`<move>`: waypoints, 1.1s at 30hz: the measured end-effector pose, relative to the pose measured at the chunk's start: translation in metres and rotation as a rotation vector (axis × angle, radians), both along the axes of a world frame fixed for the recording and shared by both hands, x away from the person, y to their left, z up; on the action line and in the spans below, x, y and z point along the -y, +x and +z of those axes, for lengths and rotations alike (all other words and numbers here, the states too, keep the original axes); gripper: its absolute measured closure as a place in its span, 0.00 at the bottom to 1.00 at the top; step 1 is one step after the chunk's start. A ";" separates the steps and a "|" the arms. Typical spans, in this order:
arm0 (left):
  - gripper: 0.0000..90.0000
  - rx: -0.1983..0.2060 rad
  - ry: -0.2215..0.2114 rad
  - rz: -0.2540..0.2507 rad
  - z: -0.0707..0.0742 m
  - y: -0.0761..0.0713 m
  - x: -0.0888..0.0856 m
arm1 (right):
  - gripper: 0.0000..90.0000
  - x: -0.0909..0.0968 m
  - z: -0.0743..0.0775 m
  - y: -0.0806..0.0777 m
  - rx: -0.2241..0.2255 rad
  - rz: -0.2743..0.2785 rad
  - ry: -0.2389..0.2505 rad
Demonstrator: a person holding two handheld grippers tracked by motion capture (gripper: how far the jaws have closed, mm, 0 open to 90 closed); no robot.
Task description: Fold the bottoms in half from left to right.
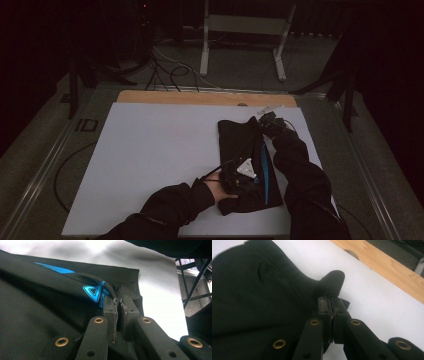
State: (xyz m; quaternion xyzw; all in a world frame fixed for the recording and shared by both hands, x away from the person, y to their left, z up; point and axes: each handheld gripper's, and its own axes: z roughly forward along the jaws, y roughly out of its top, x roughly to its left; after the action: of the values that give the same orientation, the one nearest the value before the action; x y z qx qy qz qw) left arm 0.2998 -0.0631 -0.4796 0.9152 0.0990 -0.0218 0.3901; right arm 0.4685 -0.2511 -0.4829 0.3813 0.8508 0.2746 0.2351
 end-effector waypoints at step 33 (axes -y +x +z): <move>0.03 -0.040 -0.135 0.082 0.010 0.006 -0.034 | 0.17 0.025 0.012 -0.032 -0.014 -0.061 0.164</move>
State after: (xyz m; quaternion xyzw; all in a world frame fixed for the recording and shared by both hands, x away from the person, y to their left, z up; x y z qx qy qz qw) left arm 0.3062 -0.0290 -0.4698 0.8813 0.1423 -0.0306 0.4495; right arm 0.4364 -0.2766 -0.4709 0.4268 0.8152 0.3335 0.2052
